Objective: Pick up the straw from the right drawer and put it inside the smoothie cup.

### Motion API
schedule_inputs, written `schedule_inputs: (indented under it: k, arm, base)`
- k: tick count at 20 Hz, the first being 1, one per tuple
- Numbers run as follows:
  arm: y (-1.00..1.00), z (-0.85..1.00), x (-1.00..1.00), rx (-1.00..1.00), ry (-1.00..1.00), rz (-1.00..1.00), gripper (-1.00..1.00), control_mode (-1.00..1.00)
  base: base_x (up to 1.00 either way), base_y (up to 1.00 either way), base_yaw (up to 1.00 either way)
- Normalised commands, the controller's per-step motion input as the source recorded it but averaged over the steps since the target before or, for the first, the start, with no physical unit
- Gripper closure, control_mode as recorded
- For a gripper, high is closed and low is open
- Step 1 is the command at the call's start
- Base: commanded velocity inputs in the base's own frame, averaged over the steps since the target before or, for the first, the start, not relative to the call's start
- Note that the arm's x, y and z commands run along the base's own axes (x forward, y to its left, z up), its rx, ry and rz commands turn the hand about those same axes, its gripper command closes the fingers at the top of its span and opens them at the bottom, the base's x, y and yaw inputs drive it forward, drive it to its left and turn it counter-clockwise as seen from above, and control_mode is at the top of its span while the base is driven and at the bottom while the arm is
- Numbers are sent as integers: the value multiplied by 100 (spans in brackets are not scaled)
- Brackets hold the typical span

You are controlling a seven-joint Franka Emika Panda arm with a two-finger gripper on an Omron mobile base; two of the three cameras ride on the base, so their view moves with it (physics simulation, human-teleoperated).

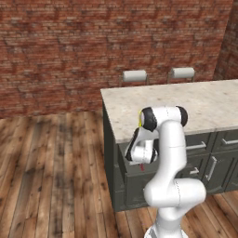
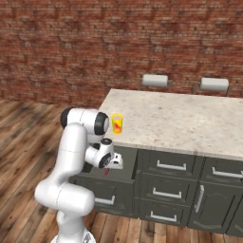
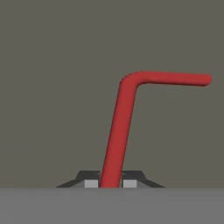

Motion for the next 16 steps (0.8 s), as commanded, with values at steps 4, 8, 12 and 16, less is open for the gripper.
schedule_inputs:
  k: [4,8,12,16]
  arm:
    - [-41,35,-42,5,-8,0,100,-100]
    - [-18,94,-27,4,-1,0,100,-100]
    - [0,100,-26,0,0,0,100,-100]
    - [0,96,-32,0,-4,2,100,-100]
  base:
    - [0,0,0]
    - [0,0,0]
    - [0,0,0]
    - [0,0,0]
